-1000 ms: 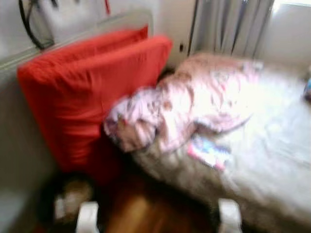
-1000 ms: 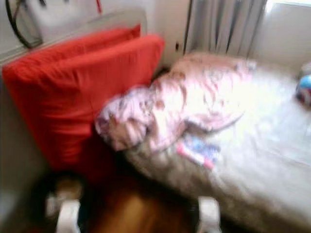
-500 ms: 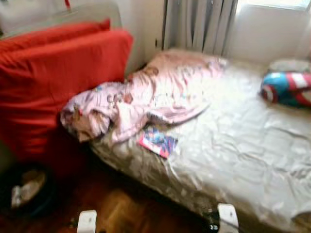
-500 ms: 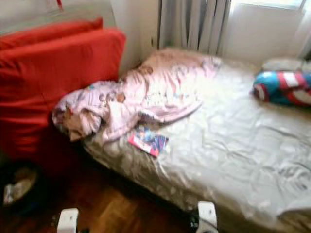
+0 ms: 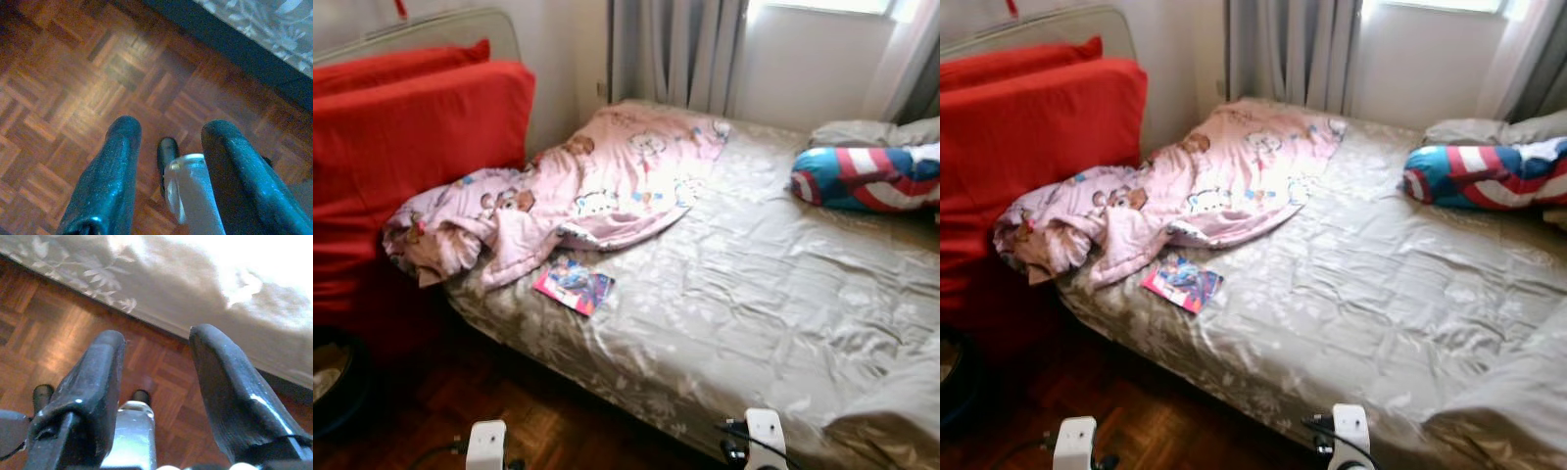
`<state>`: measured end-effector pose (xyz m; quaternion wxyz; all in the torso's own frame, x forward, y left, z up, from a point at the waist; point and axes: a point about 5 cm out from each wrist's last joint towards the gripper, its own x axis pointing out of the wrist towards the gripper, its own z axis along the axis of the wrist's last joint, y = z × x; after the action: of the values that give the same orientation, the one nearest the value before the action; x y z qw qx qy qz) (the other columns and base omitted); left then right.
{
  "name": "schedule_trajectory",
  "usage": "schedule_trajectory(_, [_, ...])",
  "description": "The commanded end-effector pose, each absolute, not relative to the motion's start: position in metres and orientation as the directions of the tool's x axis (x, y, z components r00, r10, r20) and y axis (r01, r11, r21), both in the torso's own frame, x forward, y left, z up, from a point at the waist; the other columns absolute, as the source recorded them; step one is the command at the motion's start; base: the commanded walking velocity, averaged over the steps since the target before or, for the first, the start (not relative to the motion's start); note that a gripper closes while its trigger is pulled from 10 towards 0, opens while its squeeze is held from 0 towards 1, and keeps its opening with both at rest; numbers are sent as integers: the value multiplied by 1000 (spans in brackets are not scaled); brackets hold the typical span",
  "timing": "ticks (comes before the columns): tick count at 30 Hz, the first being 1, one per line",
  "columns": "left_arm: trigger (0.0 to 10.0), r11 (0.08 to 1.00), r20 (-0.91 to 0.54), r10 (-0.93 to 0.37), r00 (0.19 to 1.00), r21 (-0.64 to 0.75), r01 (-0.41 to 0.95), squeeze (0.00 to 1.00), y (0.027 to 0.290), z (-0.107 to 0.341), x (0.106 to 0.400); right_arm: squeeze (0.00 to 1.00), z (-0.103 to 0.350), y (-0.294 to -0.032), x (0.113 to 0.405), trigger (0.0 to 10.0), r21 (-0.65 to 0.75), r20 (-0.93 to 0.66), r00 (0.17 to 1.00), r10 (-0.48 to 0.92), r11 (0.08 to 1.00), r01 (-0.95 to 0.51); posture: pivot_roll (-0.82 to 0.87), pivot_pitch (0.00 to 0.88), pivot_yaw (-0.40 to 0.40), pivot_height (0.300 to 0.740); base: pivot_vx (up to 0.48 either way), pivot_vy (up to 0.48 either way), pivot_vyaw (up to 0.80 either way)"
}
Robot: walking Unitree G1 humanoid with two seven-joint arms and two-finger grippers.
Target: Clean up the room
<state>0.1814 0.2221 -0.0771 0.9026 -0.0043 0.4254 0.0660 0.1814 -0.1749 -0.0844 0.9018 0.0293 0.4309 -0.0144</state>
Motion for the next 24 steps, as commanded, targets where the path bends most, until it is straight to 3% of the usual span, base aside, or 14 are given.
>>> schedule_trajectory(1, [10000, 992, -778, 105, 619, 40, -118, 0, 218, -79, 179, 0, -84, -183, 181, 10000, 24, -780, 626, -23, 998, 66, 18, 0, -7, 740, 0, -337, 0])
schedule_trajectory(18, [10000, 992, -770, 106, 630, 37, -121, 0, 215, -78, 184, 0, -84, -183, 181, 10000, 27, -779, 626, -29, 996, 80, 14, 0, -8, 740, 0, -337, 0])
schedule_trajectory(24, [10000, 991, -771, 108, 627, 34, -129, 0, 214, -78, 183, 0, -84, -182, 181, 10000, 27, -783, 621, -29, 996, 82, 11, 1, -8, 740, 0, 0, -129])
